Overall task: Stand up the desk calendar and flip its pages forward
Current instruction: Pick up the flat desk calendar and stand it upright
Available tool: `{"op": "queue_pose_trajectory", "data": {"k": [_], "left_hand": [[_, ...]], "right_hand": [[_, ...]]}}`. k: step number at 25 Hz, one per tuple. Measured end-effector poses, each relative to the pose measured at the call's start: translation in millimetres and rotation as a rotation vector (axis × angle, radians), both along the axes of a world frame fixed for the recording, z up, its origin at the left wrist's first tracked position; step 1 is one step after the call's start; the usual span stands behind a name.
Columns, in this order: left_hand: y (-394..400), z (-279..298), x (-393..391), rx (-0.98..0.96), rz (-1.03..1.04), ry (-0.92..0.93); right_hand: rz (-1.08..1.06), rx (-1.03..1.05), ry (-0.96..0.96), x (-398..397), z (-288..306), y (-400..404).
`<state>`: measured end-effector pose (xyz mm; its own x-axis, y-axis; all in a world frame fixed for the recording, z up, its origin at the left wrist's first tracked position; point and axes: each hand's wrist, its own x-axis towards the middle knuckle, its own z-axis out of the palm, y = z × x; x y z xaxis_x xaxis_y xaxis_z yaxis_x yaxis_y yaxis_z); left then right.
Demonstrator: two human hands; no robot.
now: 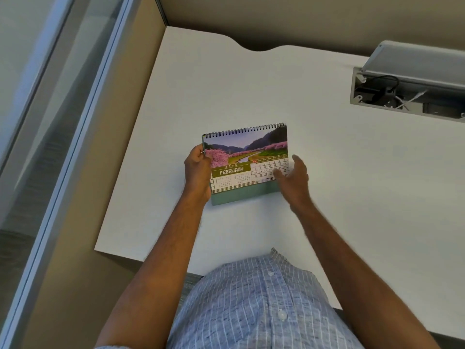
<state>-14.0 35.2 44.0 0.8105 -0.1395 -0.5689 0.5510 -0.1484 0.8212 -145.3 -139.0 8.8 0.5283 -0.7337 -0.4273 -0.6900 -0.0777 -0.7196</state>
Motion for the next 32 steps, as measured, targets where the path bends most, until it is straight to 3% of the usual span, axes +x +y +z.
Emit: {"op": "queue_pose_trajectory", "data": {"k": [3, 8, 17, 21, 32], "left_hand": [[-3.1, -14.6, -0.9, 0.042, 0.029, -0.018], [0.8, -27.3, 4.0, 0.209, 0.016, -0.118], [13.0, -34.2, 15.6, 0.307, -0.009, -0.294], [12.6, -38.0, 19.3, 0.375, -0.030, -0.282], [14.4, -36.6, 33.3, 0.343, -0.021, -0.338]], "right_hand": [[0.008, 0.177, -0.014, -7.8, -7.7, -8.6], [0.000, 0.099, -0.058, -5.1, -11.7, 3.7], [0.013, 0.026, -0.077, 6.7, -12.0, 17.5], [-0.034, -0.009, -0.138, 9.3, -12.8, 34.4], [-0.083, 0.033, -0.193, 39.1, -2.2, 15.5]]}}
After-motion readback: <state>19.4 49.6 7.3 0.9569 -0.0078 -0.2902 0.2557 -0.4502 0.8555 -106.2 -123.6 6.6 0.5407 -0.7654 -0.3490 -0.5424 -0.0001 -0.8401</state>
